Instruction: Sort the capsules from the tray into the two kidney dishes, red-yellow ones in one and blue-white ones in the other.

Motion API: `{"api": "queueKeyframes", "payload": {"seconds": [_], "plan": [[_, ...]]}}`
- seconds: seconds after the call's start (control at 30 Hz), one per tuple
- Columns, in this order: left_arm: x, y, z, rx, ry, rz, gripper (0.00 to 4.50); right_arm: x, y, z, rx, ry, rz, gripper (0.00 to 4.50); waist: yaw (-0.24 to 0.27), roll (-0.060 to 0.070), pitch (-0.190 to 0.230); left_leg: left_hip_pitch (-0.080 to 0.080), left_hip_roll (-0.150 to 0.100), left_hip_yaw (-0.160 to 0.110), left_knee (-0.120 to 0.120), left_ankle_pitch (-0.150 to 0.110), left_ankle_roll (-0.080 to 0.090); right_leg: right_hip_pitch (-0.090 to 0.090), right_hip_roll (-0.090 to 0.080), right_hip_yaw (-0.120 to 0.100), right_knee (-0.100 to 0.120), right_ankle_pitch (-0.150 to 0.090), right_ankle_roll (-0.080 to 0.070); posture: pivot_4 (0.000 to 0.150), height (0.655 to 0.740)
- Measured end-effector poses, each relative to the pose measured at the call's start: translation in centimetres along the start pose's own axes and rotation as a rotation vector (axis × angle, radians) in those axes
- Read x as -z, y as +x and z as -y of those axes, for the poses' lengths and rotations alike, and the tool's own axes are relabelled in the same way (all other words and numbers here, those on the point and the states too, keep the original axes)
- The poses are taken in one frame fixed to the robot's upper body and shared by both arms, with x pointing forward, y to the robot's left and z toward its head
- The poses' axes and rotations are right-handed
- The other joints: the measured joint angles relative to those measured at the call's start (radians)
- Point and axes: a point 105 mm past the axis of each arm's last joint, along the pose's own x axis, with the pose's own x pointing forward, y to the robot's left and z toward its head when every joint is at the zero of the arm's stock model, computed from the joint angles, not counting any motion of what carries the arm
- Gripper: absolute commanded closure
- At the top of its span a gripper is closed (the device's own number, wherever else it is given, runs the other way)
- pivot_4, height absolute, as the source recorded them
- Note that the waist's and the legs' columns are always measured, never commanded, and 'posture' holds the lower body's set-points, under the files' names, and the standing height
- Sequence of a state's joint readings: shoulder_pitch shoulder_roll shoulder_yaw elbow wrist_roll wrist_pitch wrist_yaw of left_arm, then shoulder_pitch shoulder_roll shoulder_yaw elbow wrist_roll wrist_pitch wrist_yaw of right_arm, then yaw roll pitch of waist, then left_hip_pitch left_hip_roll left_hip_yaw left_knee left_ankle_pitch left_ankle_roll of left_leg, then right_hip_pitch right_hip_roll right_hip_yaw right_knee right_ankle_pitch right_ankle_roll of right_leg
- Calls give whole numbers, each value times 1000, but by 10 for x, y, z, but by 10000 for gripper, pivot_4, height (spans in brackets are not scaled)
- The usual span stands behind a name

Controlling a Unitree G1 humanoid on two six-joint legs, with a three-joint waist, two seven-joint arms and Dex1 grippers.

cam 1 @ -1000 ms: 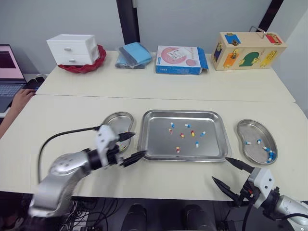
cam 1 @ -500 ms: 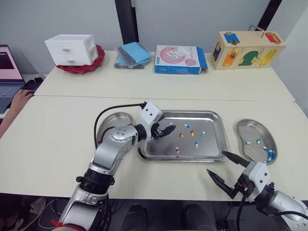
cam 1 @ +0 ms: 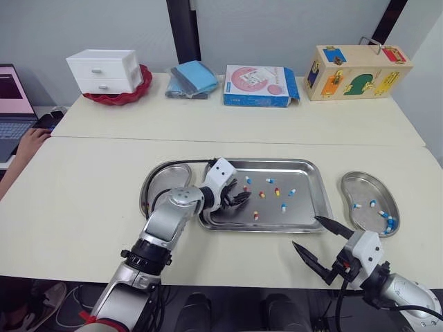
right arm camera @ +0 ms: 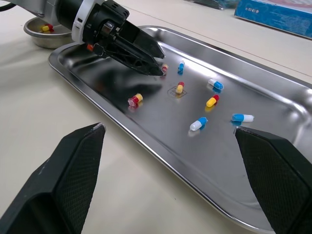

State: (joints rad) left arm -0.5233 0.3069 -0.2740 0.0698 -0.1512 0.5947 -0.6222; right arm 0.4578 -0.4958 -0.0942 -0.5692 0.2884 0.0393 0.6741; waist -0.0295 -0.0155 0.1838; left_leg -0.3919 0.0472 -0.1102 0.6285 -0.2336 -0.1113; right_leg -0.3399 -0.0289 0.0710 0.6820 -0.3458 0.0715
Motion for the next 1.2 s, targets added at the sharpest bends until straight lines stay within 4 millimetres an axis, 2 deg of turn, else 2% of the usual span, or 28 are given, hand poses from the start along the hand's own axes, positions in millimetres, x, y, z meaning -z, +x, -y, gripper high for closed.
{"api": "queueKeyframes", "payload": {"seconds": [0.17,0.23,0.3,0.5,0.77,0.87,0.93,1.03,1.13,1.2], "plan": [[1,3,0,1,13,-1,12655,-1,1,-1,-2,5,-3,0,0,0,0,0,0,0,0,0,0,0,0,0,0,0,0,1500,7400],[0,5,0,4,15,2,16371,-1,2,-3,-6,10,-4,0,0,0,0,0,0,0,0,0,0,0,0,0,0,0,0,1500,7400],[0,7,-1,3,26,1,21314,0,3,-3,-4,18,-10,0,0,0,0,0,0,0,0,0,0,0,0,0,0,0,0,1500,7400],[0,10,1,15,57,7,41452,-2,4,-3,1,20,-12,0,0,0,0,0,0,0,0,0,0,0,0,0,0,0,0,1500,7400],[1,10,2,13,58,11,41559,-4,5,-2,7,17,-14,0,0,0,0,0,0,0,0,0,0,0,0,0,0,0,0,1500,7400],[0,4,-2,-2,47,9,41559,-5,6,-2,7,14,-13,0,-1,0,0,0,0,0,0,0,0,0,0,0,0,0,0,1500,7400],[-3,-5,-7,-15,58,8,41560,-5,6,-2,6,13,-13,0,-1,0,0,0,0,0,0,0,0,0,0,0,0,0,0,1500,7400],[-20,-22,-11,-22,87,40,41560,-6,6,-2,-5,4,-16,0,0,0,0,-1,0,0,0,0,0,0,0,0,0,0,0,1500,7400],[-34,-45,-16,-25,100,56,41560,-7,7,-2,-47,-25,-27,0,-1,0,0,0,0,0,0,0,0,0,0,0,0,0,0,1500,7400],[-39,-62,-26,-54,90,45,41560,-8,8,-3,-85,-47,-29,0,-3,0,0,0,0,0,0,0,0,0,0,0,0,0,0,1500,7400]]}}
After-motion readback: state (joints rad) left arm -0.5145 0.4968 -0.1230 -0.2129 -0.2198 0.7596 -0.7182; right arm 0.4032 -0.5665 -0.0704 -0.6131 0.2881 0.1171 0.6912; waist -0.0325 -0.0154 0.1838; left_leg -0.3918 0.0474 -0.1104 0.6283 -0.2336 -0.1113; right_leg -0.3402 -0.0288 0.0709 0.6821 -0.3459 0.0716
